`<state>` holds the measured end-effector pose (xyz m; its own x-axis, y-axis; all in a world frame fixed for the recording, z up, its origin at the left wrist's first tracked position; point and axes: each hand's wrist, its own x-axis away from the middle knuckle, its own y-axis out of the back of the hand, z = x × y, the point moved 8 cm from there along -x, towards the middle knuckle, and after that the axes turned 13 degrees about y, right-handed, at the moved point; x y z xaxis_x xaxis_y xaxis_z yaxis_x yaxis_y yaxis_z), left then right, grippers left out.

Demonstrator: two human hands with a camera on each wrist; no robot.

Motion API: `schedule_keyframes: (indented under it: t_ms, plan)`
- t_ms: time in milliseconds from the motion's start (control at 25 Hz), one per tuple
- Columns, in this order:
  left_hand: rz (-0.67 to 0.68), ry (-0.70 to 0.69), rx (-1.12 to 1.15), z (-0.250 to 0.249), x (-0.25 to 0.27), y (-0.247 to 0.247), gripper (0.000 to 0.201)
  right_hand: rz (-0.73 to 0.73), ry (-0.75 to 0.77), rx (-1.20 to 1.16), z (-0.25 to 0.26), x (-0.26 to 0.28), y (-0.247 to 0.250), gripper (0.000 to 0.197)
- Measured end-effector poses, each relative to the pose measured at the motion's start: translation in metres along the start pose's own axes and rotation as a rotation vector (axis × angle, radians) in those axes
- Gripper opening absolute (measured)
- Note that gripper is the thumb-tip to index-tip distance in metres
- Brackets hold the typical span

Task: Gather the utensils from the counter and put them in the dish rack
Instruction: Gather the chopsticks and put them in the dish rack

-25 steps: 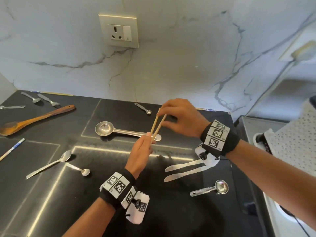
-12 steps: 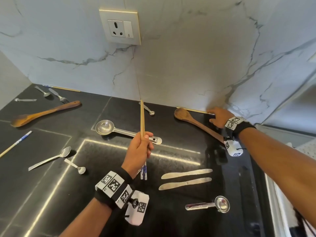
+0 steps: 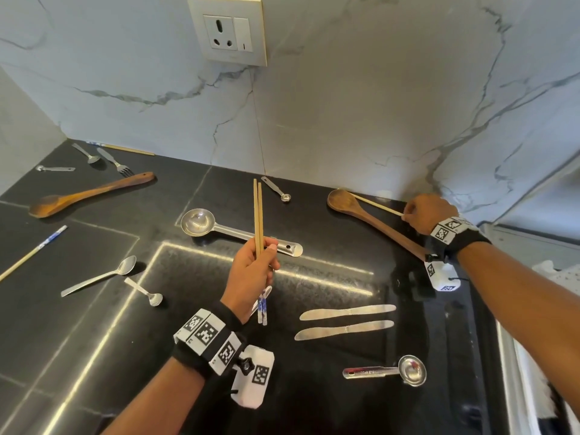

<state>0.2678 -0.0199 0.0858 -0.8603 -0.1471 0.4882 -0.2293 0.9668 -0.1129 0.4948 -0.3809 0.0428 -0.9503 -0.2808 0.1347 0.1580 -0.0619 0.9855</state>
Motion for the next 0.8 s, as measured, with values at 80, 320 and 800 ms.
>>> schedule_keyframes:
  t_ms: [80, 320, 800]
  plan:
    - [0.015, 0.023, 0.048, 0.001, 0.000, 0.002, 0.018, -0.036, -0.017, -0.176, 0.002, 0.016, 0.009, 0.014]
    - [0.063, 0.183, 0.277, 0.020, 0.000, 0.006, 0.015, -0.587, -0.093, -0.940, 0.078, 0.126, 0.045, 0.013]
    - [-0.043, 0.179, 0.492, 0.026, 0.030, 0.121, 0.016, -0.253, 0.550, -0.915, 0.397, 0.163, -0.010, 0.016]
